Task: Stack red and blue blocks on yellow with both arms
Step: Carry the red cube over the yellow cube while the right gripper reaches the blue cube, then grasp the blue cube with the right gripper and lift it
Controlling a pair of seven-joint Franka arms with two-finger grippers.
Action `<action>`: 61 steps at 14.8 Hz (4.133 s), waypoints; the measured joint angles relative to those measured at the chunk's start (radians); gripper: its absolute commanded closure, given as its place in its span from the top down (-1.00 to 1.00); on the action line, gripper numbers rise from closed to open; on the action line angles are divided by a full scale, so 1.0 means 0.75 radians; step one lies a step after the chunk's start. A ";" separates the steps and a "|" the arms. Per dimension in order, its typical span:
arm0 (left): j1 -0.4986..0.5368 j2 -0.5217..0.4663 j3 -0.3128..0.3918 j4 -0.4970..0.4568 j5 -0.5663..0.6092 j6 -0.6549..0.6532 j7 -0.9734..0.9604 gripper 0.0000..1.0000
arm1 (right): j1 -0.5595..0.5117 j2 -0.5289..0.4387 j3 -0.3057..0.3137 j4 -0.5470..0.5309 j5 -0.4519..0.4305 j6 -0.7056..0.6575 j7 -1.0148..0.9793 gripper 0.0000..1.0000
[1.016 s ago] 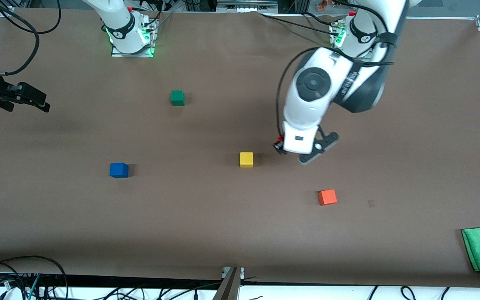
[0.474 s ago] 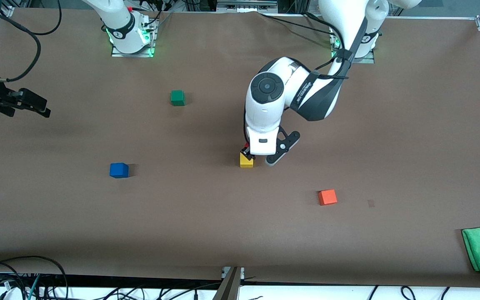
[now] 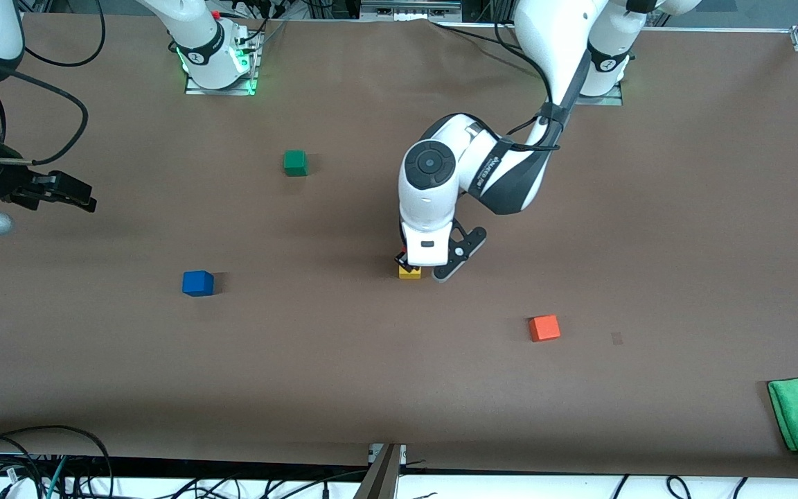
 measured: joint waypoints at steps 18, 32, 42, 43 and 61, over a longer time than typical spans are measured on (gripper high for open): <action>-0.025 0.115 0.028 0.002 0.025 0.067 -0.051 -1.00 | 0.012 0.330 0.078 -0.298 -0.003 0.700 -0.004 1.00; -0.030 0.154 0.032 0.075 0.027 0.076 -0.051 -1.00 | 0.008 0.511 0.089 -0.466 0.163 1.119 -0.174 1.00; -0.031 0.182 0.032 0.081 0.027 0.076 -0.051 -1.00 | 0.008 0.576 0.120 -0.466 0.214 1.181 -0.189 -0.31; -0.031 0.182 0.032 0.081 0.027 0.076 -0.051 -1.00 | 0.008 0.577 0.119 -0.467 0.214 1.182 -0.196 -0.64; -0.031 0.184 0.032 0.081 0.028 0.076 -0.051 -0.35 | 0.007 0.473 0.087 -0.077 0.211 0.561 -0.219 -0.99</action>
